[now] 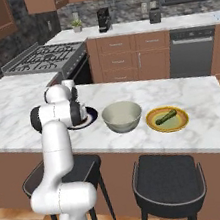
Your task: Pick the chicken drumstick and squash from their plates and place them in the bowl. Then put the bowl in the fridge.
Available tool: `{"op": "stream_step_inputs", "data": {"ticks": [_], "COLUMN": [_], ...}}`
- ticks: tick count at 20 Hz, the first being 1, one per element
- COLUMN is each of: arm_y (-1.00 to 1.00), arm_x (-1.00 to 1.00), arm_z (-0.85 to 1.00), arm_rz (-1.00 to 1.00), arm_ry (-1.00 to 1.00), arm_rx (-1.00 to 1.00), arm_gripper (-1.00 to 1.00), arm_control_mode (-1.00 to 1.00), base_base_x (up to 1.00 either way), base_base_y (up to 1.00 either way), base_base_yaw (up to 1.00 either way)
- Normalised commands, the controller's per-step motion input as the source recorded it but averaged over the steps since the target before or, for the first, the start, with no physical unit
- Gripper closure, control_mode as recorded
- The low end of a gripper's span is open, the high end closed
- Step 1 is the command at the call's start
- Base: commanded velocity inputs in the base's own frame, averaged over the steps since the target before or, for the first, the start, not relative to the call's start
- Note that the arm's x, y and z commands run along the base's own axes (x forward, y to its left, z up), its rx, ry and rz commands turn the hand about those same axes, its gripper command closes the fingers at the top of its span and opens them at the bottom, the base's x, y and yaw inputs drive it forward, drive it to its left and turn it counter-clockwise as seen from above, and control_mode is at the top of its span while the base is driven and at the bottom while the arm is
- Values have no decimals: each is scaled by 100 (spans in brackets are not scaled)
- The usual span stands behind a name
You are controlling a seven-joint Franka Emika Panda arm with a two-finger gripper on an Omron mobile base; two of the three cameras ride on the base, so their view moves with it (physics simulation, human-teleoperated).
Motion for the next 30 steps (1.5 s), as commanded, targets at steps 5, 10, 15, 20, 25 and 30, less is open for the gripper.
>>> {"op": "stream_step_inputs", "data": {"ticks": [5, 10, 15, 20, 25, 30], "arm_y": [-18, -21, -21, -23, -28, -38], "arm_x": [-20, -12, -11, -10, -18, -24], "arm_z": [-36, 11, 30, 48, 45, 39], "arm_rz": [-3, -2, 0, 0, 0, 0], "arm_ry": [-6, -2, 0, 0, -3, -8], "arm_rx": [1, 2, 0, 0, 0, 0], "arm_gripper": [100, 100, 100, 100, 100, 100], "arm_control_mode": [-100, -100, -100, -100, -100, -100], "base_base_x": [0, 0, 0, 0, 0, 0], "base_base_y": [0, 0, 0, 0, 0, 0], "base_base_yaw": [0, 0, 0, 0, 0, 0]}}
